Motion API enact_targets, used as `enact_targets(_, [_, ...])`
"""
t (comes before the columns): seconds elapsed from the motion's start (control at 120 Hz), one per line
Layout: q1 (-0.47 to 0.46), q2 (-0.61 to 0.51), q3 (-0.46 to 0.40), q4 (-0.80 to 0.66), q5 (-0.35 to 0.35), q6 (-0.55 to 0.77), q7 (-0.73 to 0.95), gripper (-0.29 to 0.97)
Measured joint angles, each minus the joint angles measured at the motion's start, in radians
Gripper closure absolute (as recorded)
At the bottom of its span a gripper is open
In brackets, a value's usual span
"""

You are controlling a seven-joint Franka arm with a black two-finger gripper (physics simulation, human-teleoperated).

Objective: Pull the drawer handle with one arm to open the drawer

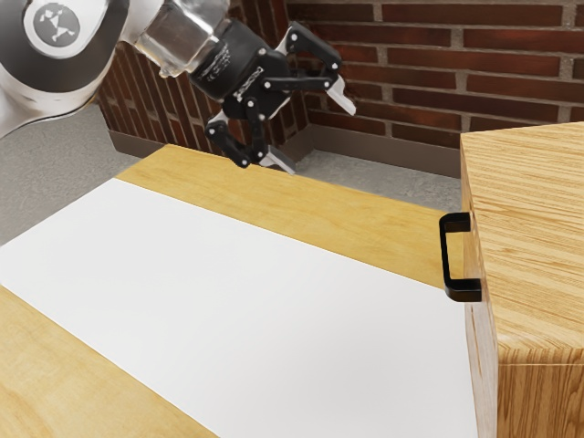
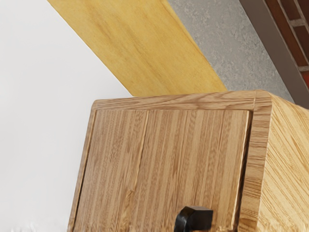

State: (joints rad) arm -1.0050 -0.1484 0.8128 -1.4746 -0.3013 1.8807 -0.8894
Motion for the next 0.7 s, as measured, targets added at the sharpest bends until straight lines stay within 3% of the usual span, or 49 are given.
enact_targets(0.117, [-0.016, -0.12, -0.054, -0.157, 0.088, 0.026, 0.007, 0.0])
enact_targets(0.25, [-0.045, -0.182, -0.066, -0.254, 0.134, 0.068, 0.015, 0.0])
enact_targets(0.567, [-0.058, -0.189, -0.066, -0.313, 0.107, 0.119, 0.054, 0.0])
enact_targets(0.7, [-0.133, -0.199, -0.067, -0.328, 0.104, 0.142, 0.066, 0.0])
